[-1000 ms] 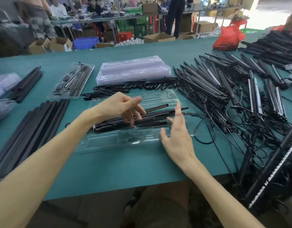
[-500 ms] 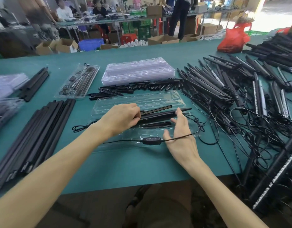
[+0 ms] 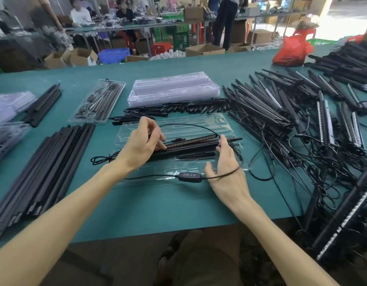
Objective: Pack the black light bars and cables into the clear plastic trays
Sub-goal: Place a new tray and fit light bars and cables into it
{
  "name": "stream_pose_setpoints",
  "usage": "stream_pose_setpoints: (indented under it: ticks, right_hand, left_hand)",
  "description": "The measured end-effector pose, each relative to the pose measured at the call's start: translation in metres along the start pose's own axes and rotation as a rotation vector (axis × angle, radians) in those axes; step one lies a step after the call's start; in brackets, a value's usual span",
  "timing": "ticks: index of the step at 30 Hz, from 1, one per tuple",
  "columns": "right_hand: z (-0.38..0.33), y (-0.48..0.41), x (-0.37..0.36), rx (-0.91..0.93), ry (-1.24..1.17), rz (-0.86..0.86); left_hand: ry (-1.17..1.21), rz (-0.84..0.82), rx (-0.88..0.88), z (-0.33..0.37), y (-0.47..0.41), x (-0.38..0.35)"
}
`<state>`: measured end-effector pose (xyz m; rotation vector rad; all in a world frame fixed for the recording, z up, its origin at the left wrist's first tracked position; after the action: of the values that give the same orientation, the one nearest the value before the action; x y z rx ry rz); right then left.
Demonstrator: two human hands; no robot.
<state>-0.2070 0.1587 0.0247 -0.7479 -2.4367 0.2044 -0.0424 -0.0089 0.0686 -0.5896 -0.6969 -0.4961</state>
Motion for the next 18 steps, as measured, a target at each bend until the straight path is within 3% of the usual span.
stream_pose_setpoints:
  ticks: [5,10,15,18]
  right_hand:
    - [0.002,0.000,0.002,-0.005,0.008,0.026]
    - [0.003,0.000,0.000,-0.028,0.029,0.003]
    - [-0.002,0.000,-0.001,-0.013,0.052,-0.021]
    - [-0.006,0.001,0.000,-0.006,0.071,-0.023]
  left_hand:
    - [-0.354,0.001,-0.218,0.018,0.005,-0.010]
    - [-0.432,-0.122,-0.178,0.015,0.009,-0.028]
    - [-0.406,-0.072,-0.183,0.017,0.010,-0.024]
    - [-0.541,-0.072,-0.287,0.027,0.014,-0.028]
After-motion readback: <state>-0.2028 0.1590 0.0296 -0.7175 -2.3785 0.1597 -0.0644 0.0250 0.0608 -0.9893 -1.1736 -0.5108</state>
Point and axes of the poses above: each hand's wrist, its own y-axis away from the middle knuckle, its own x-axis out of the back of the hand, z = x × y, the point moved 10 cm from there along -y, towards the middle knuckle, and after that the axes turned 15 degrees about -y, right-handed, at the moved point
